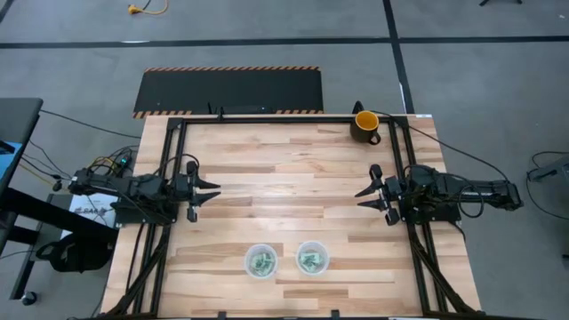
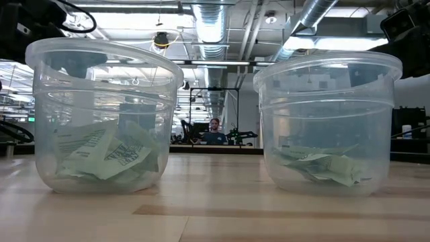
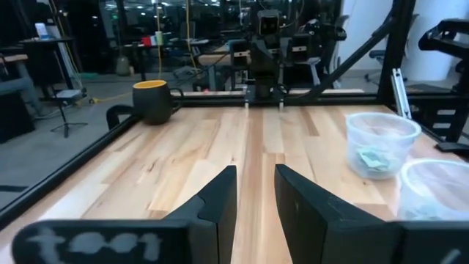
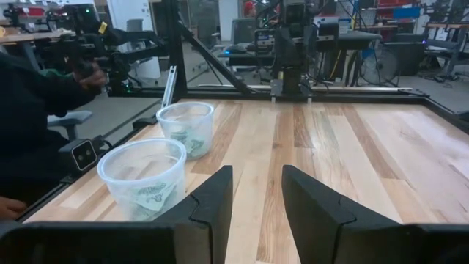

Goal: Pick and place Stevia / Truvia into bins
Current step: Return to Home Position

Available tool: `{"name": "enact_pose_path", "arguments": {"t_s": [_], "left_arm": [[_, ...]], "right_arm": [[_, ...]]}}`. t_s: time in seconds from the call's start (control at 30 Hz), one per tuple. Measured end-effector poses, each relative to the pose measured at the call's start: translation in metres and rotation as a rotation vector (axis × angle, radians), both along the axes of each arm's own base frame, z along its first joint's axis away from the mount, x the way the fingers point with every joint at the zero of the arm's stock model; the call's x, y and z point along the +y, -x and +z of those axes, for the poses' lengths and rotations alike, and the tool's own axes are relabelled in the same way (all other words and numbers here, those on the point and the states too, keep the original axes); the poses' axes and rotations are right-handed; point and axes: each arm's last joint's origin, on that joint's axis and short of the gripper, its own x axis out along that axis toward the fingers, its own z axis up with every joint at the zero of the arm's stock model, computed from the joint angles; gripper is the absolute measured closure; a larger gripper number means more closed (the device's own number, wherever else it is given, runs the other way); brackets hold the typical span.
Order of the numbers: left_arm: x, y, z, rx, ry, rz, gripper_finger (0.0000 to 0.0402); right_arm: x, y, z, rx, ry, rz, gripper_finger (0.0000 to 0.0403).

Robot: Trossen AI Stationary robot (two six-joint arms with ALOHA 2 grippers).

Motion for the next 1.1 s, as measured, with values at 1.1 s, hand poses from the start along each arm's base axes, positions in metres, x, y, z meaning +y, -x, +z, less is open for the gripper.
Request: {"name": "enact_pose_path", "arguments": {"t_s": [1.1], "left_arm": [[0.0002,-0.0001,-0.0008,0.011,-0.055,0.003,0.0317]], "right_arm": [[0.0000,0.0000,0.0001,0.000,0.000,0.000,0.0290]]}}
